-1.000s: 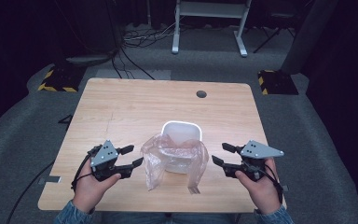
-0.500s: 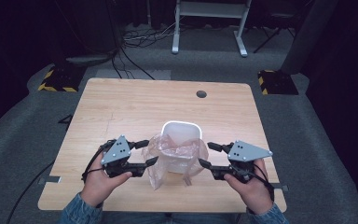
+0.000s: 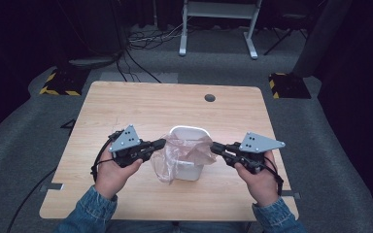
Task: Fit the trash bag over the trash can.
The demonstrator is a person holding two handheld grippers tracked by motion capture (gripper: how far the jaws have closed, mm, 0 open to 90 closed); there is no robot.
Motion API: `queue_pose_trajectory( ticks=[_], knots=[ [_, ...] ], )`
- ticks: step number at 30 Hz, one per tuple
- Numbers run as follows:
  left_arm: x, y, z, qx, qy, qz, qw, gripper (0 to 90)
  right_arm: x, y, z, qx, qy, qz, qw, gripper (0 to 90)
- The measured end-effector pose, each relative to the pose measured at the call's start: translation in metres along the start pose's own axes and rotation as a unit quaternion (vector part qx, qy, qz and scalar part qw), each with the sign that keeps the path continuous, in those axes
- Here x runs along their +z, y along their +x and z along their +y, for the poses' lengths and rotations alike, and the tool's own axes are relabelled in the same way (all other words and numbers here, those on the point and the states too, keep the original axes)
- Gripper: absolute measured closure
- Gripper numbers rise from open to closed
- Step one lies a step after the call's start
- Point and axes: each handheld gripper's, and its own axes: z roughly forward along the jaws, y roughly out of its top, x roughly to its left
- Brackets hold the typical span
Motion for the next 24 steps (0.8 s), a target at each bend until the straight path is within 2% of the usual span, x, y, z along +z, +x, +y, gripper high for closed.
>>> queue_pose_trajectory(
  ticks=[5, 9, 14, 20, 24],
  knots=[
    [0.004, 0.015, 0.007, -0.012, -0.008, 0.021, 0.9997, 90.0, 0.000, -0.016, -0.002, 0.012, 0.002, -0.013, 0.9998, 87.6],
    [0.015, 0.025, 0.009, -0.016, 0.001, 0.035, 0.9993, 90.0, 0.004, -0.028, -0.006, 0.029, 0.004, -0.016, 0.9995, 89.8],
    [0.026, 0.039, 0.007, -0.024, 0.010, 0.057, 0.9980, 90.0, 0.011, -0.038, -0.009, 0.038, 0.010, -0.024, 0.9989, 90.0],
    [0.046, 0.050, 0.000, -0.033, 0.038, 0.063, 0.9968, 90.0, 0.019, -0.047, -0.017, 0.057, 0.030, -0.032, 0.9974, 90.0],
    [0.055, 0.055, -0.008, -0.041, 0.055, 0.062, 0.9957, 90.0, 0.024, -0.047, -0.025, 0.059, 0.052, -0.041, 0.9961, 90.0]
  ],
)
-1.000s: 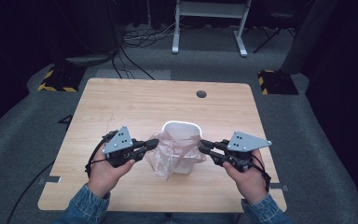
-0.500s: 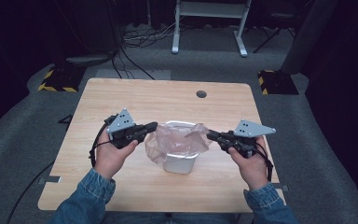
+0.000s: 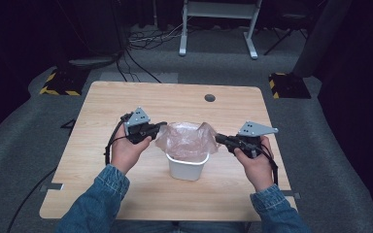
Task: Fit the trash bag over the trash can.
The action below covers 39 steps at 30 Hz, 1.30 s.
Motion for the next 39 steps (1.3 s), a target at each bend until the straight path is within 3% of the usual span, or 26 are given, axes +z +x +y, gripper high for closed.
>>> queue_pose_trajectory(
  ticks=[3, 9, 15, 18, 26, 31, 35, 37, 39],
  knots=[
    [0.004, 0.003, -0.007, -0.004, 0.018, -0.003, 0.9998, 90.0, 0.005, 0.000, -0.006, 0.006, 0.014, -0.001, 0.9999, 90.0],
    [0.012, 0.007, -0.020, -0.021, 0.022, -0.006, 0.9995, 90.0, 0.013, 0.002, -0.013, 0.013, 0.028, 0.004, 0.9995, 90.0],
    [0.021, 0.003, -0.022, -0.020, 0.032, -0.015, 0.9992, 90.0, 0.021, 0.000, -0.017, 0.026, 0.044, 0.008, 0.9987, 90.0],
    [0.025, 0.000, -0.022, -0.008, 0.038, -0.022, 0.9990, 90.0, 0.026, 0.000, -0.022, 0.033, 0.050, 0.013, 0.9981, 90.0],
    [0.030, 0.000, -0.030, -0.017, 0.050, -0.026, 0.9983, 90.0, 0.026, -0.004, -0.026, 0.044, 0.061, 0.008, 0.9972, 90.0],
    [0.030, -0.001, -0.035, -0.015, 0.054, -0.027, 0.9980, 90.0, 0.026, -0.004, -0.029, 0.044, 0.063, 0.005, 0.9971, 90.0],
    [0.017, 0.000, -0.035, -0.007, 0.049, -0.023, 0.9985, 89.4, 0.020, -0.003, -0.031, 0.042, 0.061, -0.006, 0.9972, 88.1],
    [0.010, 0.002, -0.034, -0.011, 0.037, -0.009, 0.9992, 78.7, 0.017, -0.004, -0.032, 0.042, 0.058, -0.013, 0.9973, 83.8],
    [0.001, 0.003, -0.032, -0.004, 0.012, 0.013, 0.9998, 57.3, 0.012, -0.004, -0.032, 0.045, 0.051, -0.023, 0.9974, 75.3]
  ],
)
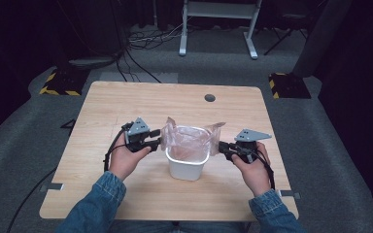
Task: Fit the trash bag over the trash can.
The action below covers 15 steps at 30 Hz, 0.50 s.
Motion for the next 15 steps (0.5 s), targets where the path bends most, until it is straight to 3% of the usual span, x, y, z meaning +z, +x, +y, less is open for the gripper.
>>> queue_pose_trajectory(
  ticks=[3, 9, 13, 15],
  knots=[
    [-0.020, 0.000, 0.003, -0.001, -0.029, 0.003, 0.9996, 50.2, -0.010, 0.001, 0.000, 0.000, -0.023, -0.018, 0.9996, 60.2],
    [-0.049, -0.006, 0.006, 0.003, -0.065, -0.006, 0.9979, 46.6, -0.036, 0.005, 0.003, -0.003, -0.067, -0.043, 0.9968, 49.6],
    [-0.054, -0.015, 0.009, 0.006, -0.073, -0.027, 0.9970, 42.3, -0.050, 0.010, 0.009, -0.007, -0.094, -0.049, 0.9944, 44.4],
    [-0.053, -0.020, 0.013, 0.012, -0.075, -0.034, 0.9965, 39.3, -0.054, 0.015, 0.012, -0.008, -0.097, -0.035, 0.9946, 41.5]
  ],
)
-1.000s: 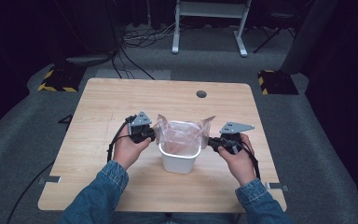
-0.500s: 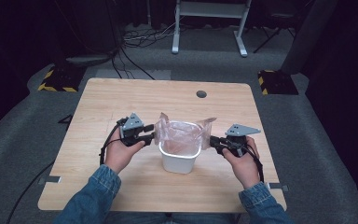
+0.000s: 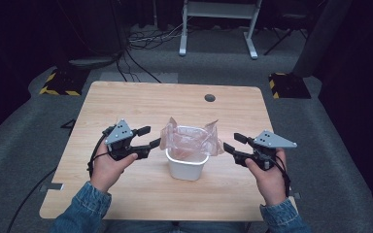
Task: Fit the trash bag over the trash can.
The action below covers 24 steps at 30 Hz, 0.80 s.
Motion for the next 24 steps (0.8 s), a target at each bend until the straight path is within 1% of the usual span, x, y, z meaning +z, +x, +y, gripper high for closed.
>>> queue_pose_trajectory(
  ticks=[1, 3, 5, 6, 7, 8, 9, 10, 11, 12, 13, 15, 18, 20, 21, 22, 23, 24],
  knots=[
    [0.002, -0.002, 0.002, 0.000, -0.001, -0.004, 1.0000, 37.7, 0.000, 0.003, 0.002, 0.002, 0.000, 0.011, 0.9999, 39.5],
    [0.007, -0.003, 0.007, -0.002, 0.002, -0.010, 0.9999, 34.9, 0.002, 0.010, 0.006, 0.001, 0.003, 0.042, 0.9991, 35.9],
    [0.014, -0.004, 0.010, -0.013, 0.007, -0.017, 0.9998, 33.3, 0.009, 0.016, 0.010, -0.001, 0.017, 0.068, 0.9976, 31.6],
    [0.017, -0.004, 0.011, -0.016, 0.013, -0.023, 0.9995, 35.2, 0.013, 0.019, 0.011, 0.000, 0.021, 0.081, 0.9965, 31.8],
    [0.020, -0.004, 0.011, -0.019, 0.019, -0.035, 0.9990, 42.4, 0.017, 0.021, 0.012, 0.001, 0.023, 0.091, 0.9956, 32.5],
    [0.021, -0.005, 0.011, -0.014, 0.023, -0.044, 0.9987, 53.2, 0.021, 0.022, 0.013, -0.002, 0.025, 0.094, 0.9952, 38.1],
    [0.021, -0.007, 0.012, -0.007, 0.031, -0.051, 0.9982, 67.0, 0.023, 0.023, 0.013, -0.013, 0.029, 0.097, 0.9947, 54.7],
    [0.019, -0.009, 0.011, 0.001, 0.038, -0.053, 0.9979, 76.1, 0.023, 0.024, 0.013, -0.023, 0.033, 0.110, 0.9931, 65.5],
    [0.017, -0.012, 0.011, 0.010, 0.043, -0.055, 0.9975, 83.3, 0.023, 0.026, 0.013, -0.025, 0.032, 0.124, 0.9914, 71.2],
    [0.014, -0.014, 0.010, 0.012, 0.046, -0.058, 0.9972, 87.8, 0.021, 0.027, 0.012, -0.028, 0.030, 0.132, 0.9904, 79.0],
    [0.011, -0.016, 0.009, 0.008, 0.044, -0.062, 0.9971, 89.1, 0.019, 0.028, 0.011, -0.035, 0.033, 0.137, 0.9894, 81.6],
    [0.004, -0.020, 0.005, 0.005, 0.046, -0.065, 0.9968, 89.6, 0.015, 0.030, 0.008, -0.037, 0.041, 0.143, 0.9882, 86.3],
    [-0.005, -0.027, -0.001, 0.012, 0.037, -0.070, 0.9968, 89.8, 0.008, 0.032, 0.002, -0.037, 0.043, 0.151, 0.9870, 89.5],
    [-0.010, -0.031, -0.005, 0.016, 0.036, -0.077, 0.9963, 89.9, 0.004, 0.035, -0.002, -0.041, 0.046, 0.161, 0.9851, 90.0],
    [-0.011, -0.033, -0.008, 0.010, 0.037, -0.084, 0.9957, 89.9, 0.004, 0.037, -0.004, -0.044, 0.051, 0.166, 0.9838, 90.0],
    [-0.012, -0.034, -0.012, 0.000, 0.039, -0.092, 0.9950, 89.9, 0.004, 0.039, -0.006, -0.049, 0.060, 0.175, 0.9816, 90.0],
    [-0.011, -0.035, -0.016, 0.003, 0.047, -0.095, 0.9944, 89.9, 0.004, 0.041, -0.009, -0.054, 0.068, 0.180, 0.9799, 90.0],
    [-0.011, -0.036, -0.019, 0.006, 0.050, -0.094, 0.9943, 90.0, 0.006, 0.042, -0.011, -0.060, 0.077, 0.184, 0.9781, 90.0]
  ],
)
